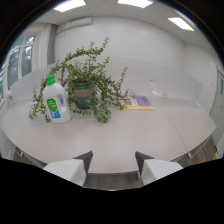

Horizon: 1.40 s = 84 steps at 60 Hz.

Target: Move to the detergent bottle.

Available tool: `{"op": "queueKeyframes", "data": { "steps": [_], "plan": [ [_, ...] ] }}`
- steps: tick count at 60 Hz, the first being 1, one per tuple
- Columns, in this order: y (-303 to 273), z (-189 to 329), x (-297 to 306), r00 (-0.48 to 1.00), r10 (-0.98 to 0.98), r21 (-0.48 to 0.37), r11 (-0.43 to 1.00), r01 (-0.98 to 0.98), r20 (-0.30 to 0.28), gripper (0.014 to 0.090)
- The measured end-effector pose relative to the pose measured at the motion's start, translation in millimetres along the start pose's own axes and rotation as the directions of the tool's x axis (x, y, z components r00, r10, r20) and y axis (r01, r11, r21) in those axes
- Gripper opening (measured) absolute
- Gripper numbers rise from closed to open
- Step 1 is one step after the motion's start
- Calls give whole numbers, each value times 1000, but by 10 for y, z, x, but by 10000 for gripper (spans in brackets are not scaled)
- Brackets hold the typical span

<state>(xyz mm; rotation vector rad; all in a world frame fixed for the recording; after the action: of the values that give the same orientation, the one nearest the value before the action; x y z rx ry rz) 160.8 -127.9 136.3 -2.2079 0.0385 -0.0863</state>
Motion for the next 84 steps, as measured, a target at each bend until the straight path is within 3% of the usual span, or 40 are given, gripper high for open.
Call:
{"op": "queueKeyframes", "data": {
  "steps": [19, 37, 66, 84],
  "plan": [
    [91, -84, -175, 1000, -7, -16, 1000, 8, 28, 841],
    [207, 4, -935, 997, -20, -56, 998, 24, 72, 847],
    [-66, 691, -2613, 995, -33, -61, 997, 39, 90, 846],
    [-431, 1212, -2915, 998, -36, -6, 999, 36, 55, 848]
  ]
}}
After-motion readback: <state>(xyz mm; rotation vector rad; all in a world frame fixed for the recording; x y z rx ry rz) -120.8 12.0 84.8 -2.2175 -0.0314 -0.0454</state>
